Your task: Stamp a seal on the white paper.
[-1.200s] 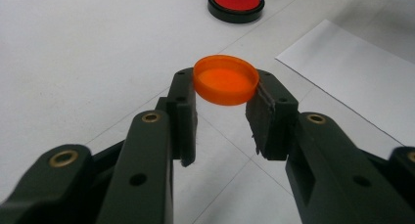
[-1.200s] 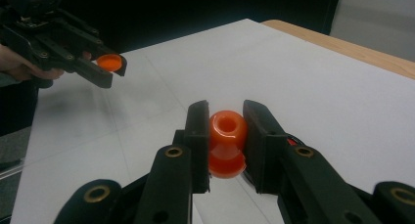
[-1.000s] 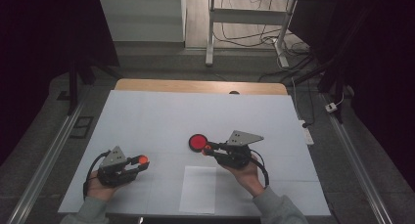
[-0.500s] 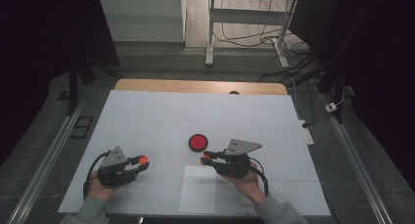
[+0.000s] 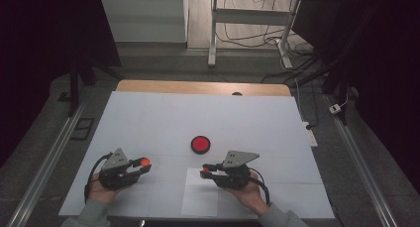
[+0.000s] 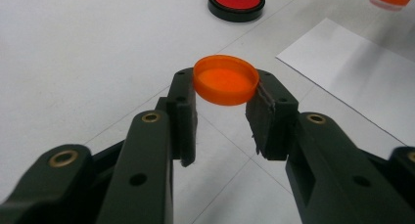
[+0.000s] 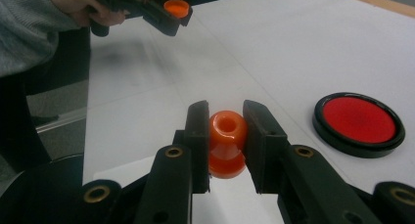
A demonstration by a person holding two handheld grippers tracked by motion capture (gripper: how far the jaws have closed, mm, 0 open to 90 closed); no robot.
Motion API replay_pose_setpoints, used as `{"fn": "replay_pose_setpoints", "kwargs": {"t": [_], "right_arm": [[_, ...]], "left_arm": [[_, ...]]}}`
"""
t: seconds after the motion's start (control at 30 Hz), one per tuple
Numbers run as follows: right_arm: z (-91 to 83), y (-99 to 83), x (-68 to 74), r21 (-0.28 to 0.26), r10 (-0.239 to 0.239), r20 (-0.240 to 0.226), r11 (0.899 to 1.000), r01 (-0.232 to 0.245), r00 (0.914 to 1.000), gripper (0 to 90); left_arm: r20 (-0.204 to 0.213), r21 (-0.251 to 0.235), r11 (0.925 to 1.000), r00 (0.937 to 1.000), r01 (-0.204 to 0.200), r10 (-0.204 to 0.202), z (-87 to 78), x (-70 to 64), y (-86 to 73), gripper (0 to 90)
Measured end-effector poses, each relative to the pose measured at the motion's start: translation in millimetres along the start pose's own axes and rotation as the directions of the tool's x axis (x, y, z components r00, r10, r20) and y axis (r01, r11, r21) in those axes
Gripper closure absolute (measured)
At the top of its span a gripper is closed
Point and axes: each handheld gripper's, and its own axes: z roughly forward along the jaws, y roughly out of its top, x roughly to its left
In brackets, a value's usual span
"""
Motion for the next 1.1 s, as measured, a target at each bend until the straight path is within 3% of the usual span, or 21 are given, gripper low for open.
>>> {"fn": "replay_pose_setpoints", "kwargs": {"t": [1.1], "right_arm": [[12.7, -11.6, 5.9, 0.065, -0.022, -0.014, 0.998, 0.022, 0.9997, 72.5]], "left_arm": [[0.000, 0.001, 1.0000, 1.0000, 0.002, -0.002, 0.1, 0.5, -0.4, 64.5]]}}
